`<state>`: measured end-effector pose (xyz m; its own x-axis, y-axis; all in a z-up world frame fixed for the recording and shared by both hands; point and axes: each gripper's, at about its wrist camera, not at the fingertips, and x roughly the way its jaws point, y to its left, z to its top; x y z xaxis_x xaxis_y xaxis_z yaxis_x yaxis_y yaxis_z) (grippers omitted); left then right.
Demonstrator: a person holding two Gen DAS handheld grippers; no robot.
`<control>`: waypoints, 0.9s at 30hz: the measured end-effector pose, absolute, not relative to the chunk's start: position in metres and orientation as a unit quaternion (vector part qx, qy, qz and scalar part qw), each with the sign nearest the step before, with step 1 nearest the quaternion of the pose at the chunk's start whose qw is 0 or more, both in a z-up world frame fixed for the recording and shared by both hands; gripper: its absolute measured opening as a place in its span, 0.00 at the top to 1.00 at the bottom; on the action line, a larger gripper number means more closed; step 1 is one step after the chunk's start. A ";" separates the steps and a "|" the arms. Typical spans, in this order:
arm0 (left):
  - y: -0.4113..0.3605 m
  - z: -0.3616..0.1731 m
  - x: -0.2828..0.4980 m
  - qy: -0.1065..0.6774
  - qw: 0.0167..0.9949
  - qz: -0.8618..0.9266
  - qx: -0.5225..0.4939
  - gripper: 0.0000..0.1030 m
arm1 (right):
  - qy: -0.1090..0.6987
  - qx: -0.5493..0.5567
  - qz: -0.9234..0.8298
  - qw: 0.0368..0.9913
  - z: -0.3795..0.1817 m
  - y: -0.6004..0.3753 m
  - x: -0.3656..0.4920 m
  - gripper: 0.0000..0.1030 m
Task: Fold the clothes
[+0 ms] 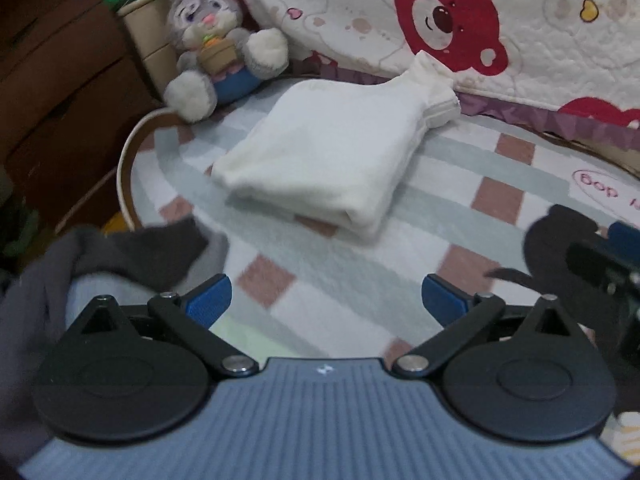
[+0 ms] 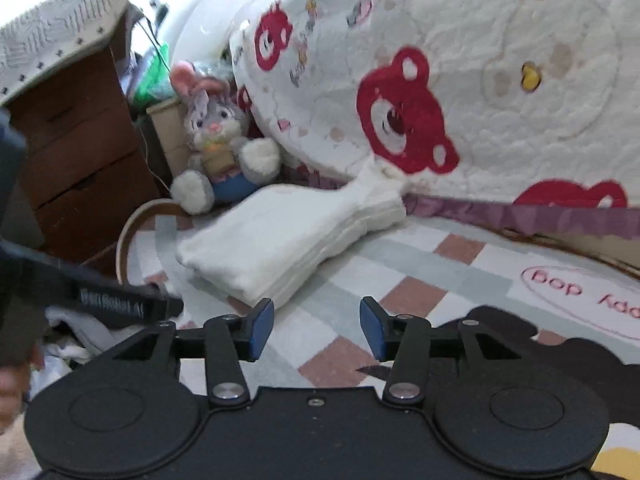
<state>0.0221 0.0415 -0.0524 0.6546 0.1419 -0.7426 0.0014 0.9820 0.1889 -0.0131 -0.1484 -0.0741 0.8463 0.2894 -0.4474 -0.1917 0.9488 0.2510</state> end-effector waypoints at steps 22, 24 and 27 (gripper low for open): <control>-0.008 -0.046 -0.092 0.417 0.905 -0.014 0.086 0.00 | 0.277 0.078 0.074 0.955 -0.039 -0.168 -0.122 0.20; -0.010 -0.045 -0.097 0.415 0.905 -0.018 0.089 0.00 | 0.280 0.074 0.073 0.954 -0.036 -0.167 -0.126 0.20; -0.013 -0.043 -0.104 0.410 0.906 -0.024 0.097 0.00 | 0.285 0.066 0.072 0.953 -0.032 -0.165 -0.132 0.20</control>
